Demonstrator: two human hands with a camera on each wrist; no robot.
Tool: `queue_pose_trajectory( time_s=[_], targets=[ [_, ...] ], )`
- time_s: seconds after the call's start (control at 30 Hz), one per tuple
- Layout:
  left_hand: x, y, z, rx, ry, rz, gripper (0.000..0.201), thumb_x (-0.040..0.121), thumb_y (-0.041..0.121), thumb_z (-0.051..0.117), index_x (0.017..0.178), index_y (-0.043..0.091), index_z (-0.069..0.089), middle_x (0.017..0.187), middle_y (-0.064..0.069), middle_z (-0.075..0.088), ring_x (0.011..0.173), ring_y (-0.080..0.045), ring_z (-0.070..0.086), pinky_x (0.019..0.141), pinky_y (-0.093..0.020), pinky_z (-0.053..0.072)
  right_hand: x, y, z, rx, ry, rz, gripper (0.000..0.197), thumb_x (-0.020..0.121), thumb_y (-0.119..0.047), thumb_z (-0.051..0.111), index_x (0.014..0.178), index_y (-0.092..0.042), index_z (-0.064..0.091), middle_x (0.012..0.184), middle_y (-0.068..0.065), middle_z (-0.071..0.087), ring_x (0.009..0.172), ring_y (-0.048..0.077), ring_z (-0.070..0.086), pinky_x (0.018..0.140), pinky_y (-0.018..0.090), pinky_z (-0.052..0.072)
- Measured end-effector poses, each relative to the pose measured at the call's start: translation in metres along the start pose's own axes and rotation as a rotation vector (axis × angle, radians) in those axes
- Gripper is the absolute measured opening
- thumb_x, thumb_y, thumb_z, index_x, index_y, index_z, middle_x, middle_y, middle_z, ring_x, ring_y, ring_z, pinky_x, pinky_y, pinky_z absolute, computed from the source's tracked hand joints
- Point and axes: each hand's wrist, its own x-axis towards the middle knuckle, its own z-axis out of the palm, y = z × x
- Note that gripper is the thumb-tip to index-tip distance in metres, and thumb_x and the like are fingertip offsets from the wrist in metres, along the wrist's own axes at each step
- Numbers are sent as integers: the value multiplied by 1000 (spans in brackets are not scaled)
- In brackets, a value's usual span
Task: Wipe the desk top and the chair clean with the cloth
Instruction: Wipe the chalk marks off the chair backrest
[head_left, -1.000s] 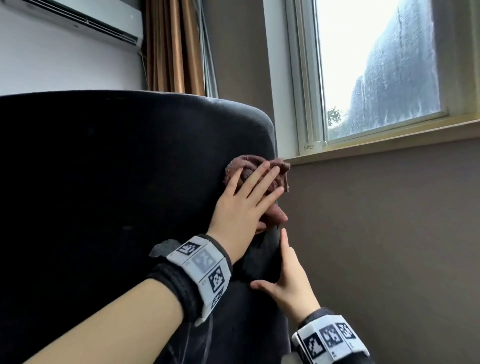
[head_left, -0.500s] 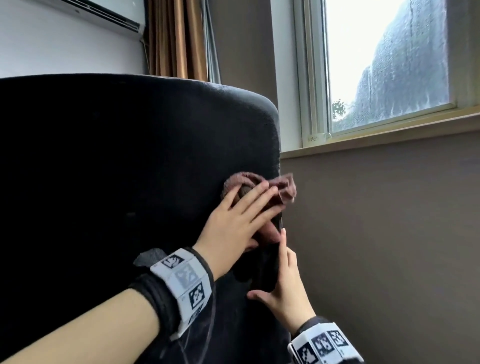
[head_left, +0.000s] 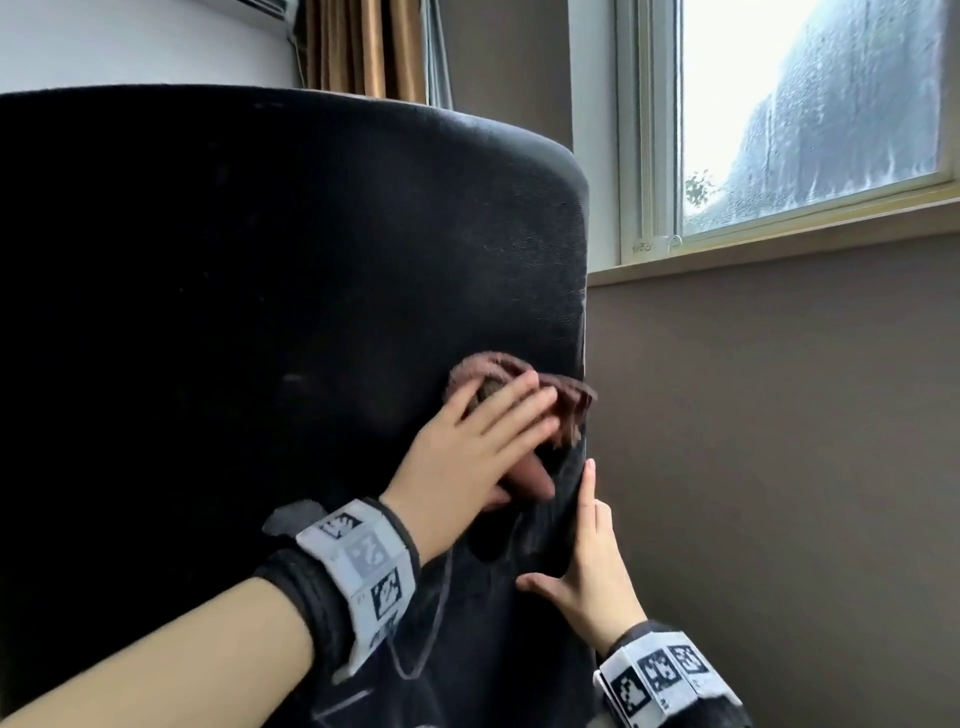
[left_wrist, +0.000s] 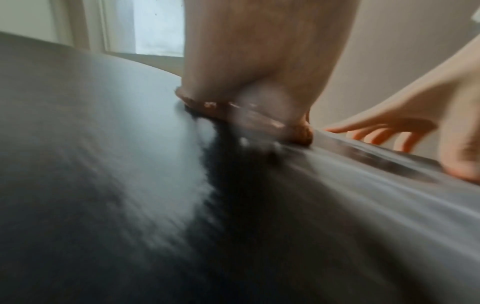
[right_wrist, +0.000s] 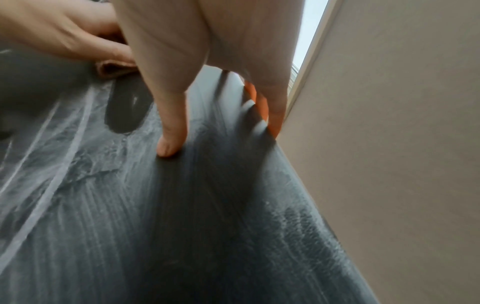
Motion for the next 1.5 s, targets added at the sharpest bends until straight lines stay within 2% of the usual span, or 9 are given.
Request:
queue_pose_trajectory(
  time_s=[0.17,0.33,0.4,0.57,0.83,1.0,1.2,1.33,1.5],
  targets=[
    [0,25,8,-53,-39,86,90,67,56,71,144,23,37,154,2,29,142,-19,22,111,-42,15,0,5,-2,55,26,21,138,53,-15,89,141,-26,-17,126,-9,31,117,0,31,92,0,25],
    [75,5,-24,-33,-29,-12,61,91,41,24,149,22,25,159,-2,10,147,-24,5,111,-45,-4,-2,7,-2,94,15,36,133,55,-16,89,145,-18,-9,123,-8,31,115,-2,28,86,-7,19],
    [80,17,-18,-32,-89,-31,55,97,37,27,149,19,23,160,-6,0,146,-27,-9,111,-48,-11,-2,6,-2,95,7,34,128,57,-17,88,147,-17,-3,123,-8,32,113,-2,29,90,-1,21],
    [-8,67,14,-58,-202,140,59,82,39,35,138,25,48,152,0,33,142,-21,24,111,-45,8,-3,13,4,51,72,25,90,49,-15,90,125,-5,41,107,-4,43,100,6,47,92,29,44],
    [47,-14,-18,-13,68,-81,72,83,48,24,150,19,22,154,5,28,143,-17,25,114,-40,16,-7,15,7,112,58,33,124,59,-16,87,149,-14,2,118,-8,34,113,0,30,90,5,22],
    [-39,41,26,-39,-8,24,66,85,35,34,148,16,27,157,0,19,146,-22,10,111,-43,11,-8,20,9,97,73,12,119,61,-9,85,148,-7,4,120,-4,35,117,5,30,93,-1,18],
    [-82,3,26,-3,30,46,79,84,45,52,150,20,16,158,4,16,145,-18,12,113,-40,10,-1,20,6,51,71,-43,113,54,-22,86,144,-1,21,118,5,48,116,20,40,100,34,36],
    [-51,-53,2,20,105,-199,67,92,48,32,150,19,18,158,1,16,145,-20,13,115,-44,12,1,17,4,36,49,10,117,59,-14,86,148,-6,10,122,5,43,120,18,33,101,28,32],
    [-132,29,46,-44,-51,-12,87,80,45,59,150,18,16,158,1,15,146,-23,2,110,-44,12,1,17,2,-13,44,40,112,58,-11,86,145,-5,16,119,8,45,117,21,35,97,29,34]
  ],
)
